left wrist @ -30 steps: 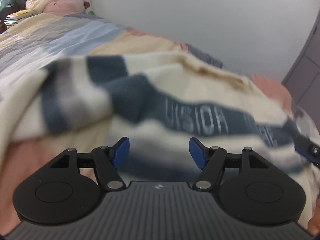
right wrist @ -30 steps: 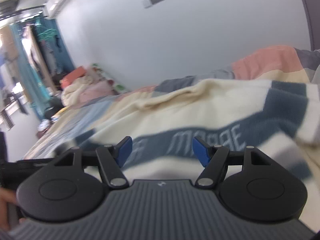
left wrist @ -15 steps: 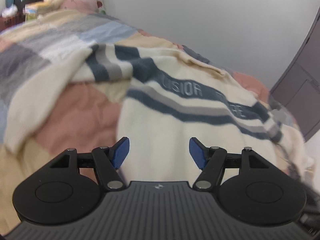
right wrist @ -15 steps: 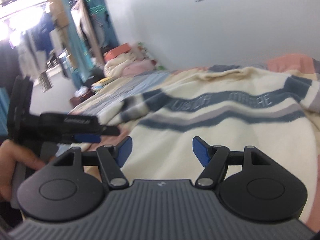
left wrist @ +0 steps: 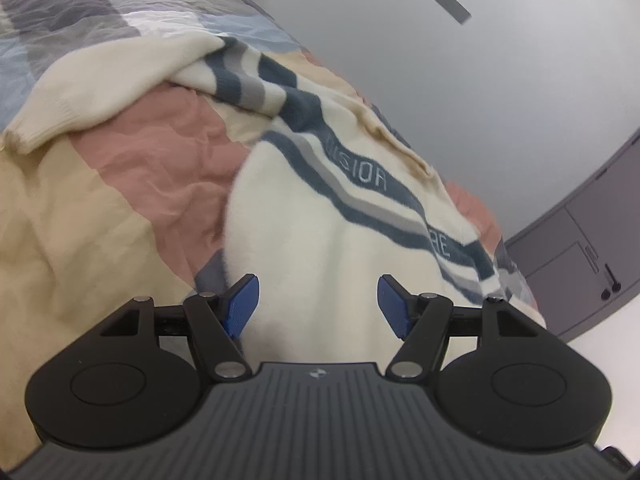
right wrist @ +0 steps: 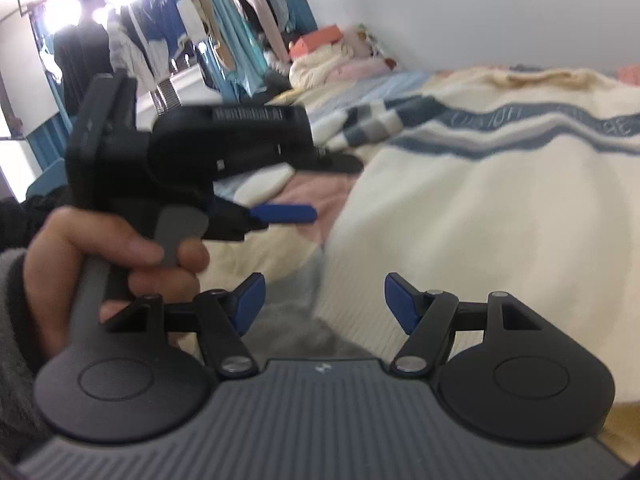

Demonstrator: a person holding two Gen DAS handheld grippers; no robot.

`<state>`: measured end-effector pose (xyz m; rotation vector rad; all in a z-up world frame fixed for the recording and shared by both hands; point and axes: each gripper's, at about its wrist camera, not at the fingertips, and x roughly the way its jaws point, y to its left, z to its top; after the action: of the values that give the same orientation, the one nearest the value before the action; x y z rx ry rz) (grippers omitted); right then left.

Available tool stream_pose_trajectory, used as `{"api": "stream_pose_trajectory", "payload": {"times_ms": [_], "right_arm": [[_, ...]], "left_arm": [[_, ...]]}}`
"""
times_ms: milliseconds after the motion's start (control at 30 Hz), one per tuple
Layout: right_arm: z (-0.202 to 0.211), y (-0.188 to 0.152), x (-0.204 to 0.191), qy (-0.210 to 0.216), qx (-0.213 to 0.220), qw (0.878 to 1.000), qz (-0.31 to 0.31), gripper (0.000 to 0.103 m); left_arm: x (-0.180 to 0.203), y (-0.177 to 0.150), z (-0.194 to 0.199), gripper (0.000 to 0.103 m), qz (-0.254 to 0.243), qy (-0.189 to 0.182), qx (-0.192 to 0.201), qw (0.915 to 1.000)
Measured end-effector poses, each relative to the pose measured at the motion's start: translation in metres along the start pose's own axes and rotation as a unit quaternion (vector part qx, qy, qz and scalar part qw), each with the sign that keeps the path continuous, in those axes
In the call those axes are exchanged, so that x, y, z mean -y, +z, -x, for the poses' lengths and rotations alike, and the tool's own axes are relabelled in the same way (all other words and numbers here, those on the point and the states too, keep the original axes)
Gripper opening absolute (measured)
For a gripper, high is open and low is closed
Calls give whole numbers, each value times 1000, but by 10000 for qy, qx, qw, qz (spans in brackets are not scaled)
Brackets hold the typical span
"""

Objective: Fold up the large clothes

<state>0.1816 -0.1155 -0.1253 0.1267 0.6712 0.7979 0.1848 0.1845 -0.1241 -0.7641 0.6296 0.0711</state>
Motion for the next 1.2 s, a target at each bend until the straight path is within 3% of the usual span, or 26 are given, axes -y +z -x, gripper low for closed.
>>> {"api": "stream_pose_trajectory", "payload": {"times_ms": [433,633,767,800,1033,1133,1200], "right_arm": [[-31,-5,-10,81,-290,9960,838,65],[-48,-5,-10,11,-500,9941,964,41],[-46,-7,-9,-132,-499,9938,980,12],[-44,-6,-7,-117,-480,9941,961,11],[-19,19,37,211,-86,9990,-378,10],[-7,27,70,69,181,9932,-1151,10],[-1,27,94,-243,265,9857,-1649,10]], "left_arm": [[-26,11,-29,71,5,222,-207,9995],[-42,22,-46,71,262,255,-241,9990],[-46,26,-47,71,463,87,-212,9987],[-46,26,-46,71,485,48,-184,9986],[-49,25,-39,71,782,-309,-132,9964],[-48,22,-43,71,838,-397,-293,9953],[-47,18,-48,71,939,-555,-438,9931]]}}
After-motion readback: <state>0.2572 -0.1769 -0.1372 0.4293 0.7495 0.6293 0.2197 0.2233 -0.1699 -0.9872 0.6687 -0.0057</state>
